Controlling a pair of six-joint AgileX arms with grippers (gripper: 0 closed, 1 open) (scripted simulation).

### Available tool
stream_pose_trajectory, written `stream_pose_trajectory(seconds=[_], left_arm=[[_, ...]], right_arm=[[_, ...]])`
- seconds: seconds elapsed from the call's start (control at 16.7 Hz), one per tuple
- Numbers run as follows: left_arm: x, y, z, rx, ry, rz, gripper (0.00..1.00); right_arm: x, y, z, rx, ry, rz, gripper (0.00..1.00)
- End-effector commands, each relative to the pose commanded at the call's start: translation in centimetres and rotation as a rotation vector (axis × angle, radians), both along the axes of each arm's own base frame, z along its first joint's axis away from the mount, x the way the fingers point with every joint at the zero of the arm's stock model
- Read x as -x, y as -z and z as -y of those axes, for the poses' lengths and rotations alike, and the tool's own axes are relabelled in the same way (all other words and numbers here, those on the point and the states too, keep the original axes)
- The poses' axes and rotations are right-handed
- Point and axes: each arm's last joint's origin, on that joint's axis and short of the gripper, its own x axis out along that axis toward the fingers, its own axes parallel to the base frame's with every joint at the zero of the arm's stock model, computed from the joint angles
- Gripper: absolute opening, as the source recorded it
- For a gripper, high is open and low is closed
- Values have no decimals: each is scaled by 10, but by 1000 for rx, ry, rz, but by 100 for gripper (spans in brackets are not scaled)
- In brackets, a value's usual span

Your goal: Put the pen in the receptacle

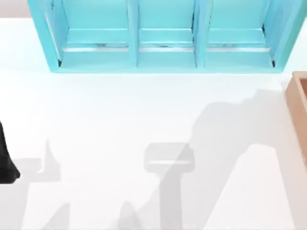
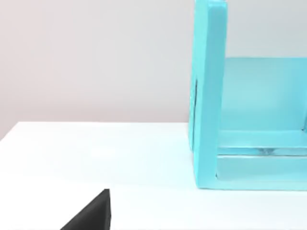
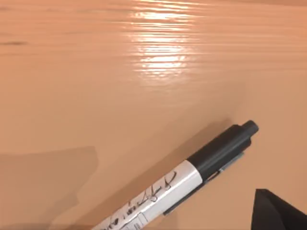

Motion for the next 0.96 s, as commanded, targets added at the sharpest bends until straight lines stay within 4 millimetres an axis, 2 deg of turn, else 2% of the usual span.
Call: stream_pose_trajectory(seconds=[0.6,0.96], left_arm=[[0,0,0,0,0,0,100],[0,0,0,0,0,0,100]], right_arm=[[0,0,0,0,0,0,98],[0,0,0,0,0,0,100]])
